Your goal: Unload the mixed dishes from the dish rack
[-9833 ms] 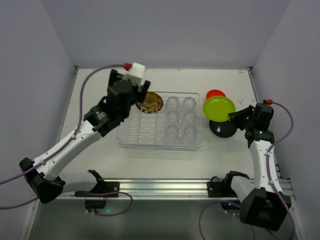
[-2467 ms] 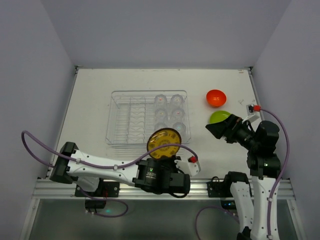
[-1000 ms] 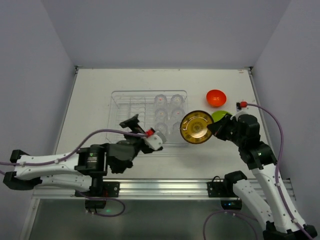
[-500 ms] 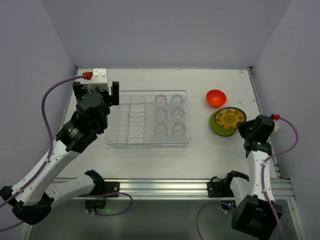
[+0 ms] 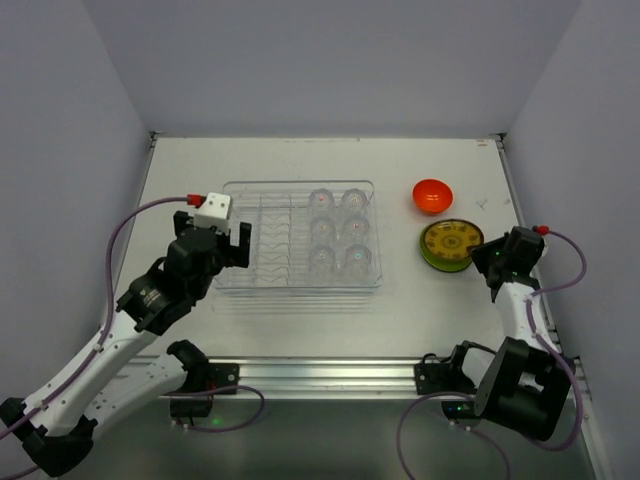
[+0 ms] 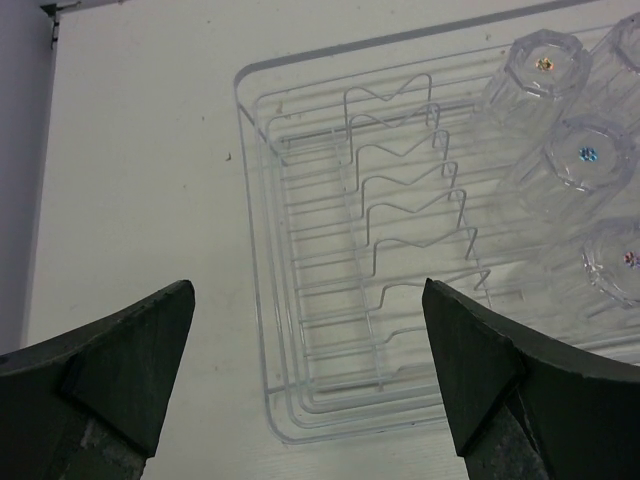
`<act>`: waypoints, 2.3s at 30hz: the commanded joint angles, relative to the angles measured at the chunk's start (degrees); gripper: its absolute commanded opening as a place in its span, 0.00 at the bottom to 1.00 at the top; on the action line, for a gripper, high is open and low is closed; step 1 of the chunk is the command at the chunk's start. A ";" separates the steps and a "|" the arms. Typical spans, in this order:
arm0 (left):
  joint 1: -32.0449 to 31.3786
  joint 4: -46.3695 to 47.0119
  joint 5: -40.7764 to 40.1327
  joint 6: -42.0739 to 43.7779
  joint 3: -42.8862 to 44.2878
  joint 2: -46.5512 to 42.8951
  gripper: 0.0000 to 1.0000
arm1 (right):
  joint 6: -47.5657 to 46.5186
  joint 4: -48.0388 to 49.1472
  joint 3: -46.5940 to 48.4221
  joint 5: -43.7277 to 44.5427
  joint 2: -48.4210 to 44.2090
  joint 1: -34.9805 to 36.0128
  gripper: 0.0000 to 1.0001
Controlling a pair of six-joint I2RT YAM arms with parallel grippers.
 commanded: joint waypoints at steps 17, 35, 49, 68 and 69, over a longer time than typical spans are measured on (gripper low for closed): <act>0.36 6.59 3.03 -1.58 -4.32 -6.16 1.00 | -5.21 1.48 0.91 -2.82 5.14 0.03 0.81; 2.47 6.76 5.84 -1.84 -4.23 -2.12 1.00 | -7.32 -8.54 6.09 10.63 7.25 10.40 0.99; 2.64 6.94 19.90 -22.76 1.22 6.29 1.00 | -12.14 -17.25 5.40 -2.71 -19.63 10.40 0.99; -16.34 -0.01 6.46 -31.38 18.88 43.05 1.00 | -18.39 -23.23 9.44 -12.05 -17.79 17.96 0.99; -16.34 0.26 6.72 -31.03 19.24 43.84 1.00 | -18.31 -23.22 9.35 -11.87 -17.88 17.96 0.99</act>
